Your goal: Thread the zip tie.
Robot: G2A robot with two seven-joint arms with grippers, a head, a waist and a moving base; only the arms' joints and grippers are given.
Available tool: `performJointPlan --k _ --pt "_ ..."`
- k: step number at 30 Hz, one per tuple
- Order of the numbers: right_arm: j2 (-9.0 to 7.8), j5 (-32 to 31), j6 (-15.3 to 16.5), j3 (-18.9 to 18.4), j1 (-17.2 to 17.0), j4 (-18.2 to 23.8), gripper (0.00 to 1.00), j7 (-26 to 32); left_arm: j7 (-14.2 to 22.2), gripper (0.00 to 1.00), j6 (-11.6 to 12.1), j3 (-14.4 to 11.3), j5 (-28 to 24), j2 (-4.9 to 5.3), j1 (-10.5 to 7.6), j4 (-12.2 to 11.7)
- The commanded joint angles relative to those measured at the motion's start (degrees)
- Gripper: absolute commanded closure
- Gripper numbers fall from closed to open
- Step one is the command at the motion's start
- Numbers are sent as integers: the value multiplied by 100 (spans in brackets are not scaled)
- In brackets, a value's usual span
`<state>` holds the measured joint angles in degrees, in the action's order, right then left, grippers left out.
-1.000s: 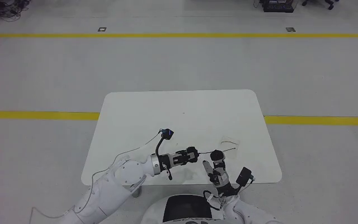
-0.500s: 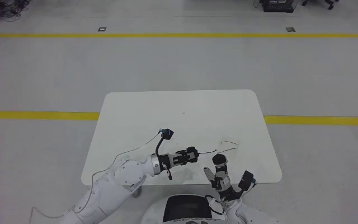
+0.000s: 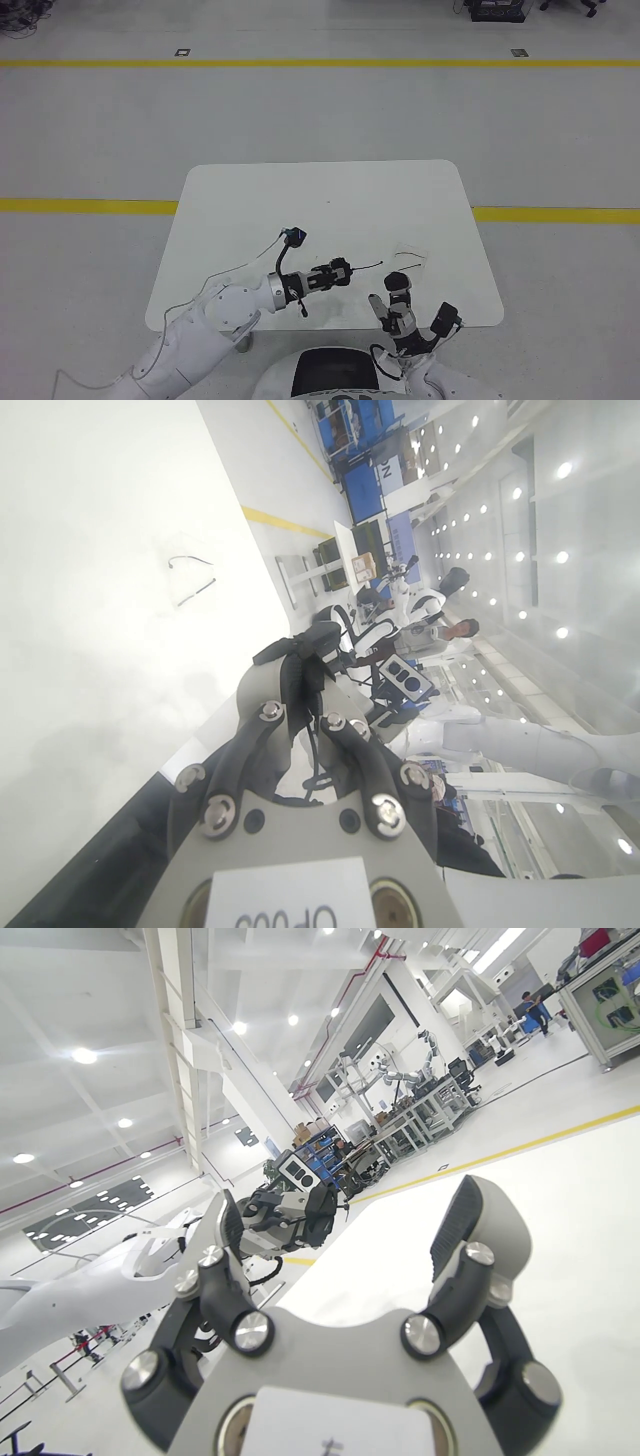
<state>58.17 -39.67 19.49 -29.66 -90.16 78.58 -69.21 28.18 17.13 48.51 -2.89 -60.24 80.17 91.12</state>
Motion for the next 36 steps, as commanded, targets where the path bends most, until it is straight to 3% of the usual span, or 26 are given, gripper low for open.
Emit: performJointPlan --k 1,4,7,9,11,21,25,30,36 --pt "-107 145 -1 30 -35 224 0 24 85 100 49 49 -325 3 11 -23" --pt "-364 315 -1 224 7 567 0 208 412 100 189 109 -1150 0 41 -82" --pt "-697 554 -1 450 96 919 0 248 1073 100 235 173 -2287 -12 32 -120" --pt "-905 769 -1 626 171 1180 0 237 1318 100 235 240 -2626 -16 15 -212" --pt "-1146 1050 -1 882 294 1497 0 299 1393 100 235 277 -2632 -23 -8 -312" --pt "-1171 1165 -1 905 308 1574 0 362 1298 100 235 277 -2557 -42 -26 -375" --pt "-1202 1562 -1 881 321 1846 0 609 1179 100 201 307 -2943 -68 -37 -476" --pt "-1441 1712 -1 1088 540 1944 0 886 1309 100 235 404 -3225 -76 -7 -499" --pt "-1821 2353 -1 1451 1088 2122 0 1670 1321 100 235 468 -3219 -89 57 -535"
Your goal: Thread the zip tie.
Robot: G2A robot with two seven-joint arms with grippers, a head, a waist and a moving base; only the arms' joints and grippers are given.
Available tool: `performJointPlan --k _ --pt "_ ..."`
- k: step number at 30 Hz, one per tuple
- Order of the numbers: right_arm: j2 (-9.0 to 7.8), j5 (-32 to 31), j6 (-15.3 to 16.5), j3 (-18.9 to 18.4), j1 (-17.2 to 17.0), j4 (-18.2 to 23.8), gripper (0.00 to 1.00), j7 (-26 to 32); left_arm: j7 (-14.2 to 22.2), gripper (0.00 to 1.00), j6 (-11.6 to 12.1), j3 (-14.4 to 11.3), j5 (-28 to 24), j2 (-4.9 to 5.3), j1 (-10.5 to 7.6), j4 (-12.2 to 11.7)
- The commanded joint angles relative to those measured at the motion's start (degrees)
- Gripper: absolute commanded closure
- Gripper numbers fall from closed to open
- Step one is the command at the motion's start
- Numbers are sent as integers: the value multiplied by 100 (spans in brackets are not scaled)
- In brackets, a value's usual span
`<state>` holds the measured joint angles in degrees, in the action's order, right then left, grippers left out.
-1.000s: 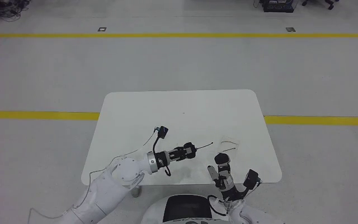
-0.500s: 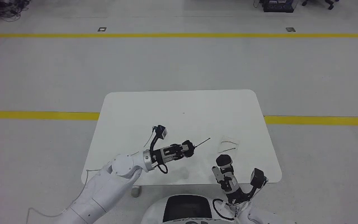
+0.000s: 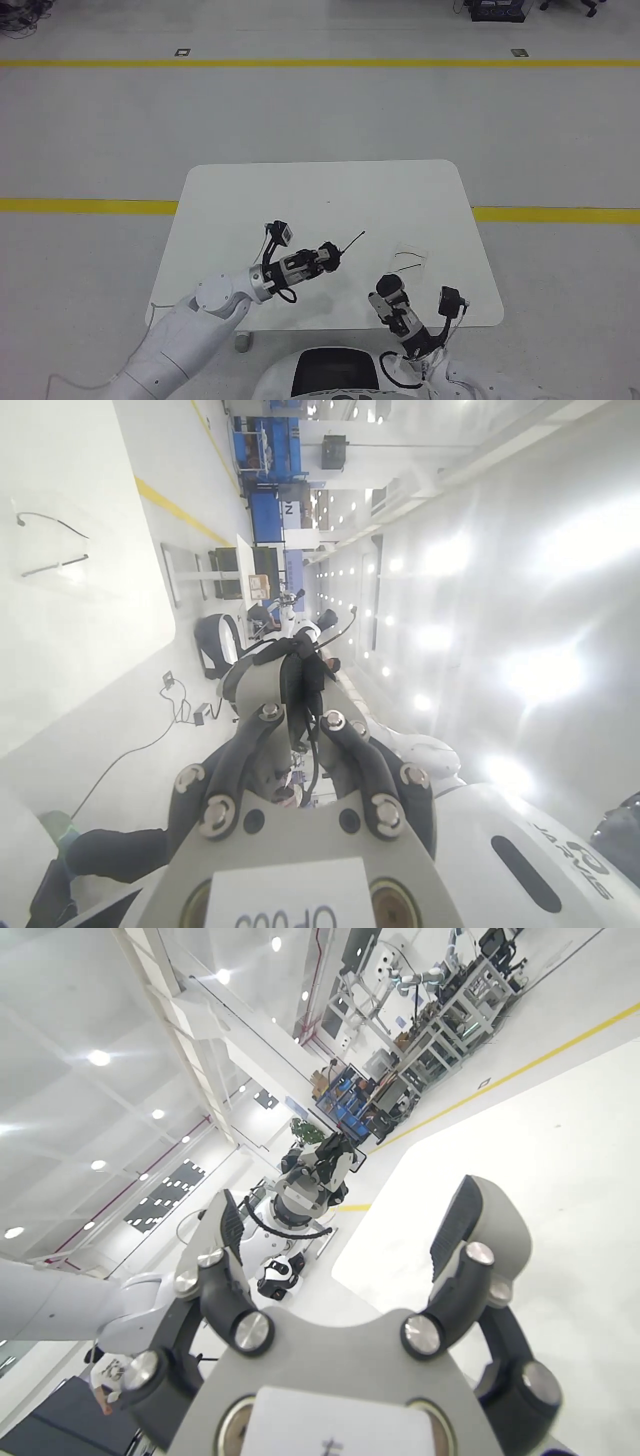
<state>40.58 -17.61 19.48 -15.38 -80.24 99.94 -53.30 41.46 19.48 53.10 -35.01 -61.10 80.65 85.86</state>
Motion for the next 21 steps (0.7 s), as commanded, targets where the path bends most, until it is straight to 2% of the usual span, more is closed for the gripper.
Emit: performJointPlan --k 1,8,14,18,21 --pt "-128 309 0 60 189 0 0 191 -10 100 0 25 -5 -5 19 -15" --pt "-390 945 0 177 553 94 0 963 -14 100 0 169 23 1 112 19" --pt "-498 1391 0 178 665 263 0 1633 19 100 0 250 4 -1 173 64" --pt "-558 2015 0 -33 654 412 0 2349 24 100 0 274 8 -9 195 46" --pt "-588 2549 0 -404 560 426 0 3100 37 100 0 273 57 -14 205 45"
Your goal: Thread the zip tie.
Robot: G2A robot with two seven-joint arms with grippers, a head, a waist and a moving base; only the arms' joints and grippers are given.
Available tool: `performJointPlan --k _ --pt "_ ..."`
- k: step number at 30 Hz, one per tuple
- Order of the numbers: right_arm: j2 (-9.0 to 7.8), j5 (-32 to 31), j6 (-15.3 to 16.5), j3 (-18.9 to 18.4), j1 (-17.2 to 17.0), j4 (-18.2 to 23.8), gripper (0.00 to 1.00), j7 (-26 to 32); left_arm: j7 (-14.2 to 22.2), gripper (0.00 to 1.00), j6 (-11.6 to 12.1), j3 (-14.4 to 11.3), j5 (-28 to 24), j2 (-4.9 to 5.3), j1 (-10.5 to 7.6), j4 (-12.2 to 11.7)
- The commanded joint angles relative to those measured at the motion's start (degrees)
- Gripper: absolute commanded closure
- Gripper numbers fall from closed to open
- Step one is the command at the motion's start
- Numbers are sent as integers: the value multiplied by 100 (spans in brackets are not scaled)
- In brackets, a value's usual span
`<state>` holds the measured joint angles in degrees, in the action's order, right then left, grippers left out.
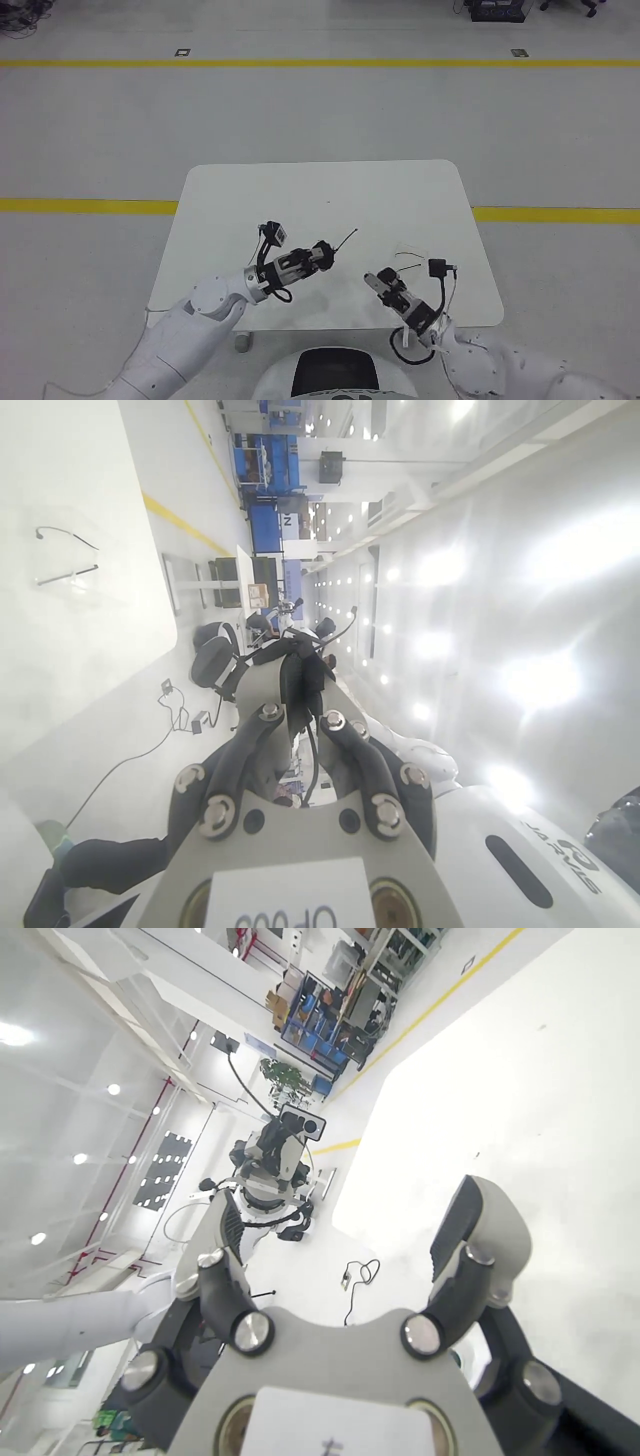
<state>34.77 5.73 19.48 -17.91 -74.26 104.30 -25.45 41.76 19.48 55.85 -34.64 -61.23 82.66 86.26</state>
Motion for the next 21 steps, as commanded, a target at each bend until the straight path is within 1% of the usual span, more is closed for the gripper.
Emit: performJointPlan --k 1,4,5,7,8,11,12,13,21 --pt "-14 455 0 -351 -102 -49 0 682 16 100 0 -1 25 -3 13 19" --pt "3 1102 0 -925 -309 -150 0 1582 34 100 0 14 45 -4 29 33" --pt "28 1397 0 -1249 -426 -243 0 2018 38 100 0 21 49 -5 36 35" --pt "85 1730 0 -1749 -644 -431 0 2667 39 100 0 38 56 -5 46 30" --pt "142 1930 0 -2095 -805 -523 0 3071 42 100 0 50 57 -6 52 29" --pt "320 2384 0 -2879 -1206 -660 0 4073 47 100 0 75 54 -6 68 33" --pt "418 2606 0 -3245 -1393 -722 0 4591 50 100 0 84 55 -7 75 33" --pt "471 2707 0 -3430 -1487 -756 0 4852 50 100 0 89 55 -8 79 29" --pt "471 2707 0 -3430 -1487 -756 0 4852 33 100 -10 52 122 -15 53 59"
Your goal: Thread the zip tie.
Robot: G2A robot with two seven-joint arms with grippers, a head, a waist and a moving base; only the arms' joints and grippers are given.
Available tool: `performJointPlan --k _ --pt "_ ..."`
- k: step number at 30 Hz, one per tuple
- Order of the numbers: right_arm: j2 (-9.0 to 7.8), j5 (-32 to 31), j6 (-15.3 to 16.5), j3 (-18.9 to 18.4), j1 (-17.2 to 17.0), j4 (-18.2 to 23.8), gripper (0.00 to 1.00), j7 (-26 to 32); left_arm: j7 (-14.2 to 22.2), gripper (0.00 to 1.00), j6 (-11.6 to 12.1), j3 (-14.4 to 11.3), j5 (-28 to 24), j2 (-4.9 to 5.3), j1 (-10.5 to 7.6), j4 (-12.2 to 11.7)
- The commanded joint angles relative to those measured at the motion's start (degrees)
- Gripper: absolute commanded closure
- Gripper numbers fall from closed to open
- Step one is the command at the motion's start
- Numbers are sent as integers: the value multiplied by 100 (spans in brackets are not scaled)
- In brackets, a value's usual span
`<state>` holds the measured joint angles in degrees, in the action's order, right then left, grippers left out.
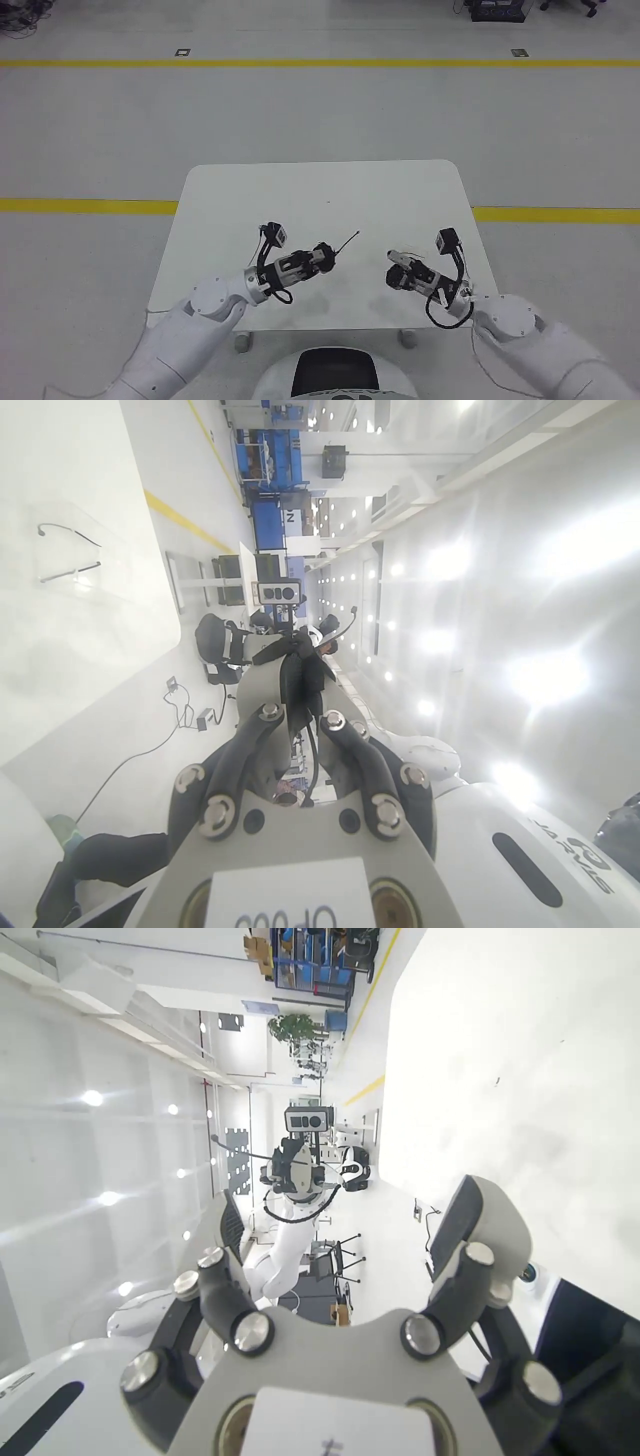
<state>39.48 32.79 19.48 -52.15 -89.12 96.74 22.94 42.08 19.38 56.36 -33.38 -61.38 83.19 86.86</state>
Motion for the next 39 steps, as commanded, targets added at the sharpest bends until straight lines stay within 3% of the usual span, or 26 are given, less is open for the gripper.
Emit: performJointPlan --k 1,6,10,18,22,23,30,32,34,39 --pt "0 1 0 -6 -1 0 0 13 1 100 0 1 -3 0 1 -1" --pt "101 79 0 -2 -2 41 0 177 -100 100 -61 -40 -105 -16 9 30" --pt "292 779 0 -225 -50 -93 0 1016 40 100 -28 -84 -497 -44 -5 -37" --pt "887 1782 0 -668 -130 -693 0 2727 599 100 -19 -212 -1281 -115 -139 -287" --pt "1223 2170 0 -798 -109 -1012 0 3359 754 100 -30 -325 -1392 -154 -219 -426" --pt "1270 2160 0 -826 -93 -1085 0 3409 666 100 10 -321 -1144 -155 -288 -472" --pt "1270 2160 0 -826 -93 -1085 0 3409 666 100 10 -321 -1144 -155 -288 -472" --pt "1287 2226 -130 -810 -92 -1055 0 3303 575 100 -71 -377 -1312 -179 -255 -406" --pt "1316 2127 -39 -800 -74 -1084 0 3147 585 100 -65 -473 -1450 -213 -243 -363" --pt "1446 2601 0 -772 -94 -1097 0 3198 456 100 10 -607 -1746 -314 -298 -383"
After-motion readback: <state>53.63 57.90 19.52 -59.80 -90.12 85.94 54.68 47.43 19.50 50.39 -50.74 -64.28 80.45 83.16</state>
